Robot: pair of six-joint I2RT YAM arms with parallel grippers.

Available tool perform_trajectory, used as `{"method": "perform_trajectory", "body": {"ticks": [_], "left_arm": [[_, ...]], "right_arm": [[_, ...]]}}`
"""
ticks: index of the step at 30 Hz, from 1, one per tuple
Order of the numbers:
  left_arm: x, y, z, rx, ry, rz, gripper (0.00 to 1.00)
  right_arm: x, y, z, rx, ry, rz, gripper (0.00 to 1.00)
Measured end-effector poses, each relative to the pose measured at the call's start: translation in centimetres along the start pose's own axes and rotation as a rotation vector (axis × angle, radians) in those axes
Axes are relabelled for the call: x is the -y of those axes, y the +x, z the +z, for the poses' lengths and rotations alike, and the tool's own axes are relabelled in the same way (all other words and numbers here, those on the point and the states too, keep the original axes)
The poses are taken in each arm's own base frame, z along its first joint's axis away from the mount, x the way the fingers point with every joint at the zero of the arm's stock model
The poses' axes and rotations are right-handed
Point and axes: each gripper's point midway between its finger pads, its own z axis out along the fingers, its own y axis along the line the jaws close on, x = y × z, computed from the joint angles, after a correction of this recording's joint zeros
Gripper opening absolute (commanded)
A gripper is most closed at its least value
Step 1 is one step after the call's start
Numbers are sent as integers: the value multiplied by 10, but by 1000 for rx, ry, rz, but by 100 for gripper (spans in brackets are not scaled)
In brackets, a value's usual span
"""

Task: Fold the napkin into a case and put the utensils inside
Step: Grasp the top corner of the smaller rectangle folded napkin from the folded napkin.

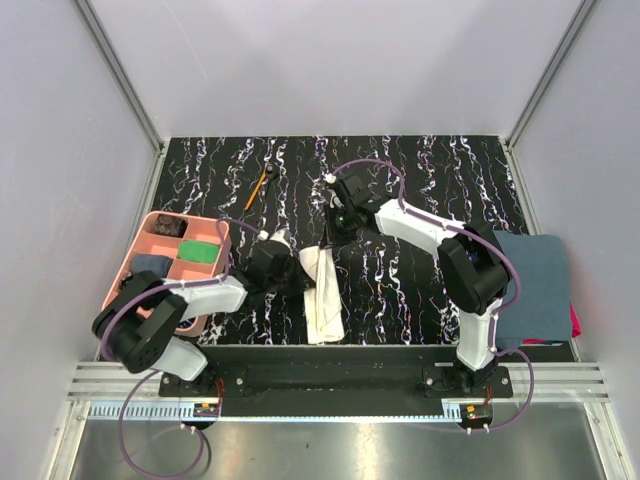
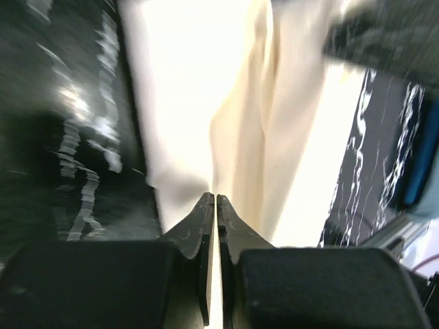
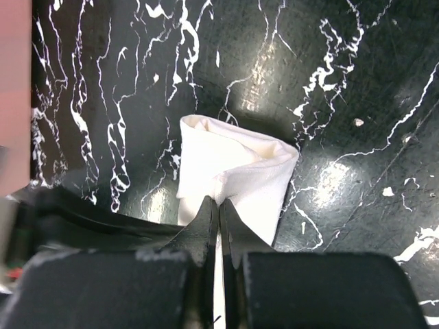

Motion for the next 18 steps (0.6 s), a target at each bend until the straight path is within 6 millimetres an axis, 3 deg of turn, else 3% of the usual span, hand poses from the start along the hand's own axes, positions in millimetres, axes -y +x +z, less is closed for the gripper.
{"method": "perform_trajectory", "body": {"ticks": [3,5,8,9,11,15,18], "left_arm": [[-1,17,12,-38,-6,-3,4],[1,11,13,-20,-1,-11,5],[-3,-2,9,14,-24,0,20],[-3,-7,6,23,-29,15,32],[5,-24,0,65,-28,47,37],[30,-57,-8,130,-20,136,37],[40,-70,-7,146,-25,204,33]], "right_arm": [[3,2,0,-14,-27,15,0],[3,0,-1,-16,-44,20,0],[0,2,-1,-23,-68,20,0],[-1,3,0,-24,-75,20,0],[-1,7,1,-38,-85,24,0],[-1,13,2,-55,-91,34,0],[-2,16,2,-64,-102,44,0]]}}
